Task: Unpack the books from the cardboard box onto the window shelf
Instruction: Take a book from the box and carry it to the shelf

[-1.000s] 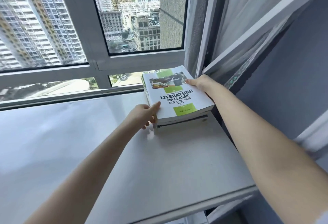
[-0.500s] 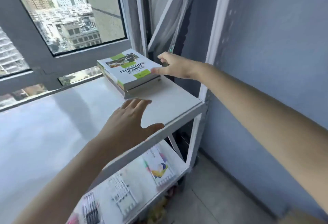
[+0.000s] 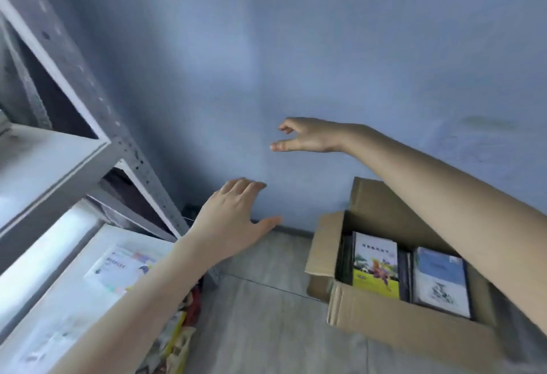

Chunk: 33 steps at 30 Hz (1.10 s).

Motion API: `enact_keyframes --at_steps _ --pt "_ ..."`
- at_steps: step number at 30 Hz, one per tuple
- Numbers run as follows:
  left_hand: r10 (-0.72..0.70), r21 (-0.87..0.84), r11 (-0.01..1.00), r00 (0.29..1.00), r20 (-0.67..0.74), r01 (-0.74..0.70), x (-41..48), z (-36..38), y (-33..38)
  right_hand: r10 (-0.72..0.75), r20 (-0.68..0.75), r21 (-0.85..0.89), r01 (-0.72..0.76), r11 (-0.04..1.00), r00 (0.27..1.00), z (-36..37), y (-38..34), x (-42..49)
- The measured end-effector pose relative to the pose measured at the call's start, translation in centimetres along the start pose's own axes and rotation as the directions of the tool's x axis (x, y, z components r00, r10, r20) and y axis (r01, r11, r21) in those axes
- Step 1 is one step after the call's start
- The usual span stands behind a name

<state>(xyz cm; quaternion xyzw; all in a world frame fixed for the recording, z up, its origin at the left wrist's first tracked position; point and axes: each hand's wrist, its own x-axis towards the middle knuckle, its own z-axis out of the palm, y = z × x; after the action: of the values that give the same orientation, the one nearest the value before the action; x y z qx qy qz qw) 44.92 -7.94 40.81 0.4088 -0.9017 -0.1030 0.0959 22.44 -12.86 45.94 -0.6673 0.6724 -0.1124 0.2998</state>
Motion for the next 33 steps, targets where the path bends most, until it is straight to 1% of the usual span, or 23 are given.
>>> enact_keyframes --at_steps 2,4,7,10,14,18,22,24,26,28,30,32,33 --pt "0.028 -0.023 0.999 0.998 0.060 -0.027 3.3 3.5 3.6 0.074 -0.005 0.022 -0.074 0.997 0.997 -1.2 6.9 -2.0" --pt "0.031 -0.048 0.999 0.991 0.133 -0.024 6.4 7.5 7.1 0.142 0.004 0.066 -0.142 0.988 0.990 -1.7 14.0 -3.4" --pt "0.029 -0.066 0.998 0.963 0.268 -0.012 10.2 13.7 11.3 0.241 0.018 0.118 -0.242 0.963 0.970 -1.4 23.5 -4.9" --pt "0.009 -0.065 0.998 0.928 0.371 0.016 12.8 19.9 14.0 0.346 0.059 0.185 -0.351 0.918 0.937 0.6 31.4 -6.0" --pt "-0.004 -0.056 0.998 0.873 0.487 0.035 16.3 28.7 15.9 0.456 0.147 0.306 -0.479 0.823 0.878 5.5 40.6 -5.7" --pt "-0.009 -0.053 0.998 0.826 0.564 0.047 18.9 38.2 15.5 0.538 0.211 0.415 -0.574 0.706 0.816 12.8 47.8 -3.8" --pt "-0.034 -0.037 0.996 0.742 0.670 0.078 19.8 48.0 13.6 0.627 0.232 0.449 -0.654 0.609 0.743 21.1 54.0 -2.4" --pt "-0.057 -0.041 0.991 0.688 0.723 0.125 19.7 52.6 12.7 0.676 0.240 0.438 -0.699 0.565 0.696 25.2 56.7 -2.0" --pt "-0.091 -0.056 0.977 0.642 0.762 0.205 19.2 56.1 12.1 0.733 0.214 0.434 -0.735 0.521 0.646 28.6 58.7 -1.9" --pt "-0.117 -0.063 0.962 0.607 0.786 0.267 18.9 59.4 11.6 0.797 0.158 0.424 -0.769 0.478 0.583 31.8 60.6 -1.7" --pt "-0.127 -0.072 0.951 0.589 0.798 0.302 18.6 61.8 11.4 0.839 0.137 0.424 -0.797 0.430 0.526 34.3 61.9 -1.7" --pt "-0.138 -0.077 0.940 0.578 0.804 0.331 18.3 63.6 11.4 0.854 0.162 0.448 -0.808 0.384 0.495 36.4 62.9 -1.7" --pt "-0.150 -0.078 0.933 0.579 0.801 0.350 18.1 64.4 11.6 0.854 0.170 0.458 -0.806 0.374 0.492 37.2 63.2 -1.6"
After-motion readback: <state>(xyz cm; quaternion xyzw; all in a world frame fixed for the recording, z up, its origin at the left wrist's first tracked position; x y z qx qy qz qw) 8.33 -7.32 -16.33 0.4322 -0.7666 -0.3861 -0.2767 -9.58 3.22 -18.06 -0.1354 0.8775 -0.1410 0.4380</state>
